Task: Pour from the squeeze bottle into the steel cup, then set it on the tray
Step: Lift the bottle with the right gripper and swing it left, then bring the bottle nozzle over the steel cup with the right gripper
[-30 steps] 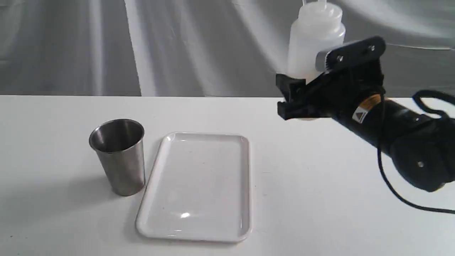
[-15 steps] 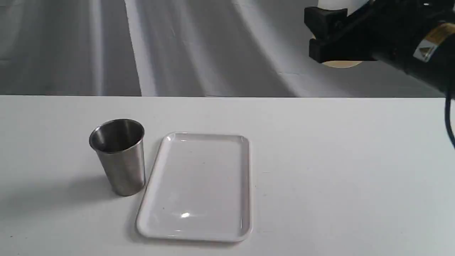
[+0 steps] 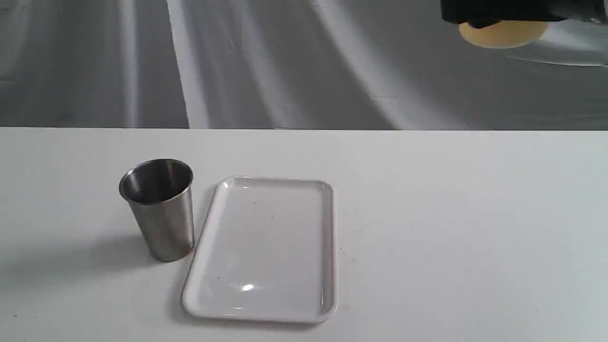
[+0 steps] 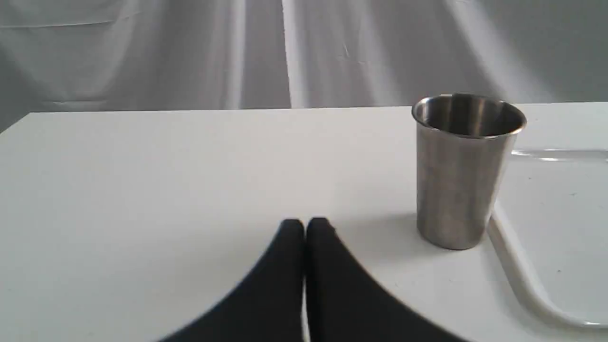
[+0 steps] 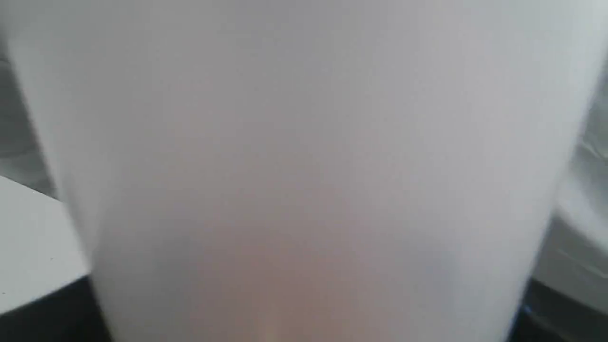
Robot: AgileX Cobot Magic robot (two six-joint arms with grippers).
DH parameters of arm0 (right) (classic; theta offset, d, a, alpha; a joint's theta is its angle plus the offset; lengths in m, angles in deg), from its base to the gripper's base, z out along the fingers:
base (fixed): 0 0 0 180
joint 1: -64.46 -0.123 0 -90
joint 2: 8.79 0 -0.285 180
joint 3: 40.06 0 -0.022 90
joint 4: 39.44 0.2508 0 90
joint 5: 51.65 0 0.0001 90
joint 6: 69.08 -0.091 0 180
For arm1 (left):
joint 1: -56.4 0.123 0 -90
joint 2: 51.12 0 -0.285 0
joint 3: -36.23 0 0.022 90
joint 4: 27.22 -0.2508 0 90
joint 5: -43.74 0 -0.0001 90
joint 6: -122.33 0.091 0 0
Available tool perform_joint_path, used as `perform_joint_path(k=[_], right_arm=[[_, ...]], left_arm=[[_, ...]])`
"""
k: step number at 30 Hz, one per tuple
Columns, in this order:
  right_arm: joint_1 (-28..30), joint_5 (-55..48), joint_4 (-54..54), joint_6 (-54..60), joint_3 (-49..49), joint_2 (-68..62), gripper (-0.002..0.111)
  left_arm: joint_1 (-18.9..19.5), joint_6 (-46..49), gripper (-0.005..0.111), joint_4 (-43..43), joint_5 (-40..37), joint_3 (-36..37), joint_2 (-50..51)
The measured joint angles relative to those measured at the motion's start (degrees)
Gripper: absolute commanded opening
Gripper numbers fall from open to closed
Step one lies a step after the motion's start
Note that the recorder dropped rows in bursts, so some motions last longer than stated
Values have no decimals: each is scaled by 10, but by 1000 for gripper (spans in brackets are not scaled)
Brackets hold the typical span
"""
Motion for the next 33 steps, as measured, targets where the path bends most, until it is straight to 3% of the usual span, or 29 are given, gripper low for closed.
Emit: perform_joint_path(k=[6, 20, 33], right_arm=[[-73, -59, -66, -14, -26, -23, 0], [-168, -230, -55, -15, -158, -213, 0], [-229, -278, -48, 20, -242, -369, 0]], left_arm=[[0, 0, 0, 0, 0, 0, 0], [0, 0, 0, 0, 0, 0, 0], [0, 0, 0, 0, 0, 0, 0]])
